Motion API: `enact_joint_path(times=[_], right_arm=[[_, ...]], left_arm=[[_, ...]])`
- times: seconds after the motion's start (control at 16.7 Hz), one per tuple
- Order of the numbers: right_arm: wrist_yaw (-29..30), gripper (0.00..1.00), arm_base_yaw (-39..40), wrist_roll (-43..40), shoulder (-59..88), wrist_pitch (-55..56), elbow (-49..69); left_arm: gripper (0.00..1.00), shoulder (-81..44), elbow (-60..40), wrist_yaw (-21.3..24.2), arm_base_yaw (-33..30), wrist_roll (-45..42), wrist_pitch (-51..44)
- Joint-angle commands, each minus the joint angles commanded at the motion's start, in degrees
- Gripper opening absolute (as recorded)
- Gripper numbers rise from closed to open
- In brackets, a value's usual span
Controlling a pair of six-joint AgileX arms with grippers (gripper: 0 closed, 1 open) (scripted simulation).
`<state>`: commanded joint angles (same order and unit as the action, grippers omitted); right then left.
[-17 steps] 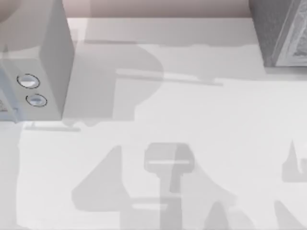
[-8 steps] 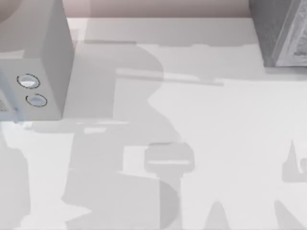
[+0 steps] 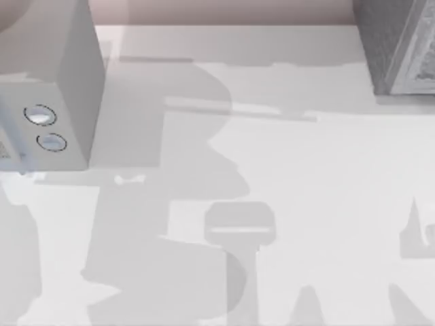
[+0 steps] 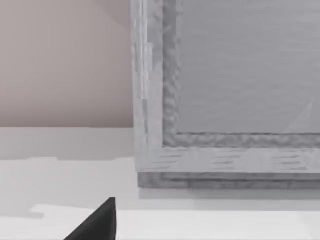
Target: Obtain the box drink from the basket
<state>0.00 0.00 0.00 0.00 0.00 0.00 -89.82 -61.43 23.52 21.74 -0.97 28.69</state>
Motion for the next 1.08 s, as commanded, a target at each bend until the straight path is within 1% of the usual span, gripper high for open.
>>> enact_joint_path(times=[0.18, 0.6, 0.9, 1.08], right_arm=[[0.0, 1.0, 0.0, 0.0, 0.0, 0.0, 0.0], [0.0, 1.0, 0.0, 0.0, 0.0, 0.0, 0.0], [0.0, 1.0, 0.0, 0.0, 0.0, 0.0, 0.0], [0.0, 1.0, 0.0, 0.0, 0.0, 0.0, 0.0]], left_arm=[[1.0, -2.33, -1.72, -0.52, -0.5, 0.19, -0.45], [1.0, -9.79, -9.65, -2.47, -2.56, 0.22, -0.85], [1.0, -10.58, -10.49, -2.68, -2.79, 0.23, -0.9], [0.77, -10.58, -10.49, -2.68, -2.79, 0.23, -0.9]])
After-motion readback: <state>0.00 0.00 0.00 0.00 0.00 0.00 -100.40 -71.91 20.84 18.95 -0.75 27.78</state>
